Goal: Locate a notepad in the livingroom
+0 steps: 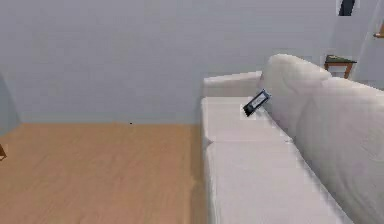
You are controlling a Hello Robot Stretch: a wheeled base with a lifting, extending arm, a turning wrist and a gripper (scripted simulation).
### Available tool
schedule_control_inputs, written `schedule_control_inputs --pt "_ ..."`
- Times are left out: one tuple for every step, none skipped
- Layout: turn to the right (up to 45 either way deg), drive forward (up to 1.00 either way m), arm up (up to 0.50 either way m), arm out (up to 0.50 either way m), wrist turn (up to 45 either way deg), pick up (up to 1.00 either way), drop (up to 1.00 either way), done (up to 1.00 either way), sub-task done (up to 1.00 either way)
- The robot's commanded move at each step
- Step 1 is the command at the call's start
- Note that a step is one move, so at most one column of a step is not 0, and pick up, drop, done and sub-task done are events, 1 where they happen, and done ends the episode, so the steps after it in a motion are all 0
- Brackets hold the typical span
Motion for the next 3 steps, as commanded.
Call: schedule_control_inputs --pt "-45.0 0.00 0.00 0.00 0.0 0.00 0.00 0.00 0.00" --pt "-18.0 0.00 0.00 0.00 0.0 0.00 0.00 0.00 0.00" --pt "0.0 0.30 0.00 0.00 0.0 0.00 0.00 0.00 0.00"
